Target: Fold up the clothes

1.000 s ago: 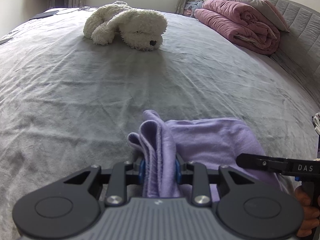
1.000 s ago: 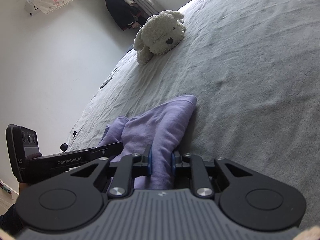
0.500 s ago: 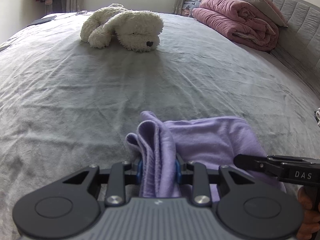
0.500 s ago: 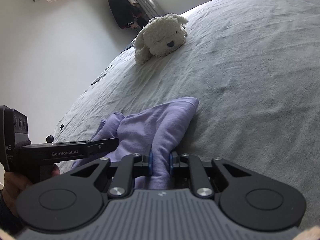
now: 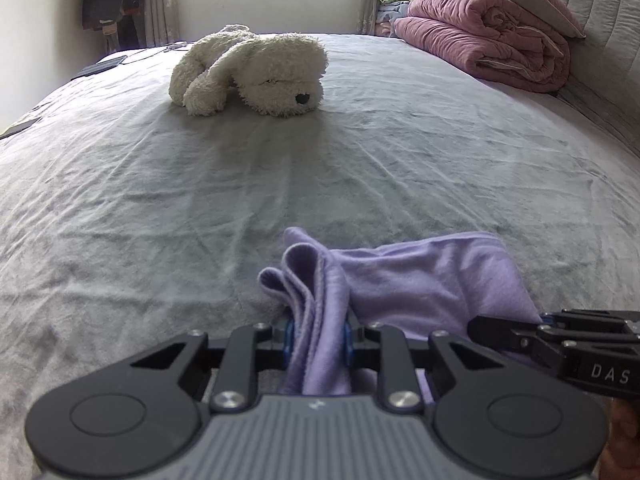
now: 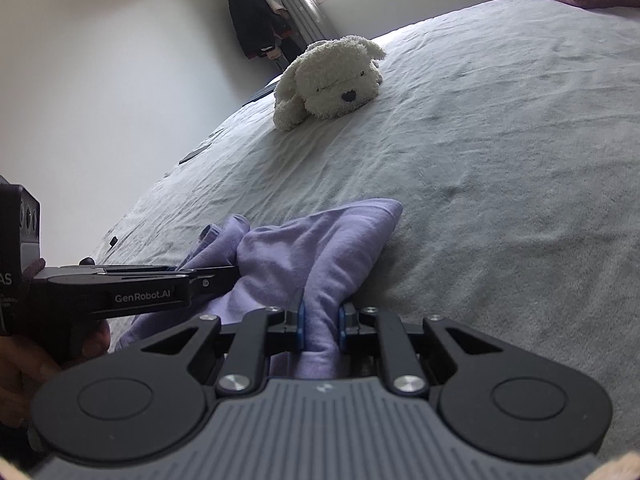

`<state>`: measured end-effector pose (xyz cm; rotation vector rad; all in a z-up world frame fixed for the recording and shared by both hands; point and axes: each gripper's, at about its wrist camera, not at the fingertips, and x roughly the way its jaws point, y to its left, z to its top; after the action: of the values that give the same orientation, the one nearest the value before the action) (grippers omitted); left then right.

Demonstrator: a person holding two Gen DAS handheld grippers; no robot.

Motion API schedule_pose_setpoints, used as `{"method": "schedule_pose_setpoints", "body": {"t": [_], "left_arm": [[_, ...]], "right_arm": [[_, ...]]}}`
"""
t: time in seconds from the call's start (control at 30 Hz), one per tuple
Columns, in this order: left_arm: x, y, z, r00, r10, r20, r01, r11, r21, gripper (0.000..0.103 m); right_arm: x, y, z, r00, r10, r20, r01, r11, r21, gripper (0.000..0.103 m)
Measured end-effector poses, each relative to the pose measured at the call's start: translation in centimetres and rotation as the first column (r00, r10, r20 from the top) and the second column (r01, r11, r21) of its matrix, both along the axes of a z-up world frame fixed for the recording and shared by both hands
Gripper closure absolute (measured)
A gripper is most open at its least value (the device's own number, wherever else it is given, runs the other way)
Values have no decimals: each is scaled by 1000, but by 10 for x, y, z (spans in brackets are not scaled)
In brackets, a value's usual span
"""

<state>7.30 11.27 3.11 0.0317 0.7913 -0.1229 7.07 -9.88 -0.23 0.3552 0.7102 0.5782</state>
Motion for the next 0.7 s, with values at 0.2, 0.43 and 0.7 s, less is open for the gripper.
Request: {"method": "schedule_pose_setpoints", "body": {"t": [0.2,0.43,0.7], "left_arm": [[0,-7,2,1000,22,-2,-22,999,28,82],[3,-15,4,999,52,-17,-51,997,57,83],[0,-21,2,996,88,12,-89,993,77,83]], "right_arm": [[-3,4,1,1000,-4,20,5,1000,-25,88],[-5,6,2,999,-11,35,13,999,-44,88],[-9,7,3,999,-18,49,21,998,-61,88]]}}
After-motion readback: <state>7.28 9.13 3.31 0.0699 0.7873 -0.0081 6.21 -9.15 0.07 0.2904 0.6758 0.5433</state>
